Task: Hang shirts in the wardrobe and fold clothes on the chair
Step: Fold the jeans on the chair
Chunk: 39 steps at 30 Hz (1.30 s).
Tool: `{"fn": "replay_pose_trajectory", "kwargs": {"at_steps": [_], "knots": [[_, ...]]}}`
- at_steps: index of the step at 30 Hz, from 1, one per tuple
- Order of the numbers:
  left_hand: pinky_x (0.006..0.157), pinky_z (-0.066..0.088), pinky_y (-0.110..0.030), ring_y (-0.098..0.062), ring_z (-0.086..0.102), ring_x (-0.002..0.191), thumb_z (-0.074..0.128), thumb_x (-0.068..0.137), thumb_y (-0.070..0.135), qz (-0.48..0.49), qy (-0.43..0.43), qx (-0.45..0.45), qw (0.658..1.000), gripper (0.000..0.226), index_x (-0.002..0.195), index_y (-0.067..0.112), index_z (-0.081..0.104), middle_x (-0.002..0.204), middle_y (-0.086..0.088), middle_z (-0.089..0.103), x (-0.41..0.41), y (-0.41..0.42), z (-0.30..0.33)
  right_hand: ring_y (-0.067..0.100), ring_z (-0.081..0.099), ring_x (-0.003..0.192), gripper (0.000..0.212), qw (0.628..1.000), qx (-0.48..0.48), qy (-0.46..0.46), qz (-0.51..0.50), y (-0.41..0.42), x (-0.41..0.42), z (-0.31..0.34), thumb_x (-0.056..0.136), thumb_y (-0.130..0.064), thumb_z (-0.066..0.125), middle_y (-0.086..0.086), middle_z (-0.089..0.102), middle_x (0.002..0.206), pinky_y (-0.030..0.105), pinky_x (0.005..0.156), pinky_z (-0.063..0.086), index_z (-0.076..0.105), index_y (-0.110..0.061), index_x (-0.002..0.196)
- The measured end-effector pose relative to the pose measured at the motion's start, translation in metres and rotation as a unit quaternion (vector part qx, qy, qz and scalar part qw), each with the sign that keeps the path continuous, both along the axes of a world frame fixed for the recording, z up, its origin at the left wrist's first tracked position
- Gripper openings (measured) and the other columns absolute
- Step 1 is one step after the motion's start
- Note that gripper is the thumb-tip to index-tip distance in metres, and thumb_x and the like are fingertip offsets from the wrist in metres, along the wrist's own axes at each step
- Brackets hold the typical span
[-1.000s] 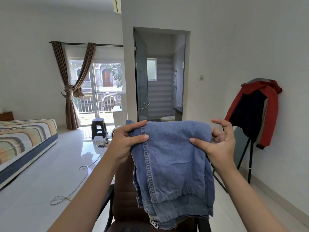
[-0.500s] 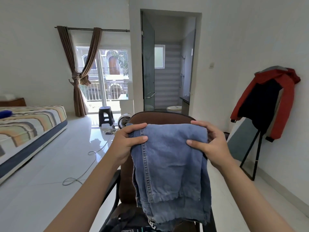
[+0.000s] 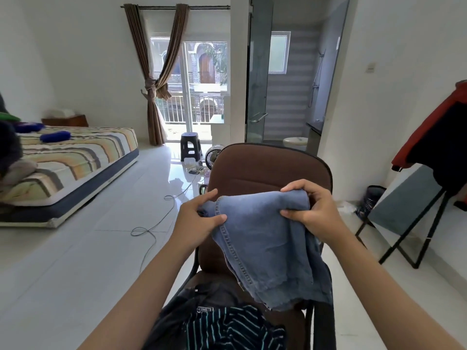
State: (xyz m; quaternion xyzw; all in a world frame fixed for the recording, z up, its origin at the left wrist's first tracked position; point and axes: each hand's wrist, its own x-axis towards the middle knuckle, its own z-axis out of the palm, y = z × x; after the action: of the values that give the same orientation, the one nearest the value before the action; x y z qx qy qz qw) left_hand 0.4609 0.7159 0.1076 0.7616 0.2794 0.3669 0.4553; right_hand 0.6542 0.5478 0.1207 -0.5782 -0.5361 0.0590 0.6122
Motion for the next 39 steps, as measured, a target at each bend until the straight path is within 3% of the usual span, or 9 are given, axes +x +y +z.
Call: {"fn": "replay_pose_trajectory", "kwargs": {"at_steps": [3, 6, 9, 12, 20, 25, 29, 33, 39], "knots": [[0.104, 0.037, -0.025, 0.0, 0.046, 0.118, 0.083, 0.063, 0.038, -0.027, 0.065, 0.076, 0.995, 0.066, 0.122, 0.044, 0.057, 0.132, 0.012, 0.05, -0.006, -0.003, 0.006, 0.009, 0.065, 0.087, 0.044, 1.0, -0.012, 0.005, 0.021, 0.002, 0.0, -0.006, 0.063, 0.02, 0.075, -0.009, 0.07, 0.089, 0.019, 0.077, 0.051, 0.068, -0.014, 0.09], [0.088, 0.033, -0.001, 0.025, 0.043, 0.106, 0.083, 0.069, 0.026, -0.122, 0.083, 0.125, 0.981, 0.057, 0.12, 0.036, 0.059, 0.123, 0.023, 0.053, -0.006, -0.013, 0.018, 0.01, 0.066, 0.089, 0.047, 0.998, -0.025, 0.008, 0.052, 0.003, -0.005, -0.011, 0.062, 0.021, 0.075, -0.007, 0.071, 0.091, 0.02, 0.078, 0.051, 0.07, -0.017, 0.089], [0.092, 0.04, -0.01, 0.007, 0.055, 0.108, 0.08, 0.071, 0.007, -0.248, 0.067, 0.108, 0.96, 0.038, 0.106, 0.015, 0.067, 0.114, 0.008, 0.065, -0.005, -0.02, 0.022, 0.008, 0.066, 0.088, 0.056, 0.996, -0.032, 0.026, 0.076, 0.004, -0.011, -0.016, 0.061, 0.022, 0.076, -0.008, 0.071, 0.09, 0.019, 0.077, 0.051, 0.072, -0.029, 0.085], [0.096, 0.042, -0.018, -0.001, 0.055, 0.109, 0.081, 0.07, 0.008, -0.32, 0.147, 0.121, 0.928, 0.029, 0.095, 0.02, 0.074, 0.118, -0.002, 0.061, -0.007, -0.022, 0.014, 0.009, 0.066, 0.087, 0.054, 0.994, -0.035, 0.049, 0.097, 0.002, -0.014, -0.02, 0.062, 0.02, 0.076, -0.007, 0.07, 0.089, 0.02, 0.075, 0.052, 0.072, -0.027, 0.086], [0.089, 0.048, -0.03, -0.018, 0.064, 0.101, 0.07, 0.073, -0.002, -0.305, 0.231, 0.135, 0.914, 0.044, 0.107, 0.026, 0.072, 0.109, -0.004, 0.071, -0.002, -0.027, -0.001, 0.009, 0.064, 0.091, 0.044, 0.986, -0.092, 0.068, 0.119, -0.005, -0.022, -0.032, 0.064, 0.019, 0.075, -0.008, 0.068, 0.094, 0.021, 0.076, 0.051, 0.067, -0.011, 0.096], [0.086, 0.051, -0.034, -0.014, 0.065, 0.097, 0.062, 0.067, -0.01, -0.297, 0.23, 0.139, 0.916, 0.051, 0.101, 0.027, 0.074, 0.106, 0.002, 0.072, -0.001, -0.024, -0.006, 0.015, 0.063, 0.106, 0.052, 0.978, -0.139, 0.119, 0.098, -0.02, -0.03, -0.04, 0.067, -0.008, 0.084, -0.001, 0.066, 0.115, 0.027, 0.082, 0.053, 0.064, -0.017, 0.114], [0.082, 0.053, -0.037, -0.011, 0.065, 0.093, 0.053, 0.062, -0.012, -0.292, 0.248, 0.182, 0.906, 0.062, 0.098, 0.034, 0.073, 0.106, 0.011, 0.071, -0.002, -0.018, -0.022, 0.022, 0.05, 0.126, 0.073, 0.934, -0.192, 0.3, 0.037, -0.038, -0.045, -0.054, 0.058, -0.052, 0.084, 0.002, 0.054, 0.134, 0.046, 0.106, 0.042, 0.058, -0.03, 0.122], [0.074, 0.053, -0.036, -0.009, 0.064, 0.087, 0.051, 0.059, -0.005, -0.274, 0.278, 0.228, 0.892, 0.075, 0.102, 0.056, 0.06, 0.103, 0.017, 0.07, -0.004, -0.009, -0.038, 0.035, 0.018, 0.144, 0.065, 0.848, -0.253, 0.467, 0.005, -0.055, -0.06, -0.074, 0.071, -0.052, 0.066, 0.005, 0.027, 0.153, 0.064, 0.109, 0.022, 0.045, -0.036, 0.13], [0.069, 0.053, -0.038, -0.01, 0.062, 0.081, 0.048, 0.059, -0.002, -0.254, 0.322, 0.244, 0.879, 0.069, 0.1, 0.05, 0.067, 0.096, 0.018, 0.07, -0.01, 0.0, -0.066, 0.033, 0.064, 0.106, 0.06, 0.831, -0.313, 0.459, -0.018, -0.055, -0.078, -0.094, 0.09, -0.047, 0.055, 0.016, 0.054, 0.129, 0.048, 0.083, 0.055, 0.025, -0.05, 0.143]]}}
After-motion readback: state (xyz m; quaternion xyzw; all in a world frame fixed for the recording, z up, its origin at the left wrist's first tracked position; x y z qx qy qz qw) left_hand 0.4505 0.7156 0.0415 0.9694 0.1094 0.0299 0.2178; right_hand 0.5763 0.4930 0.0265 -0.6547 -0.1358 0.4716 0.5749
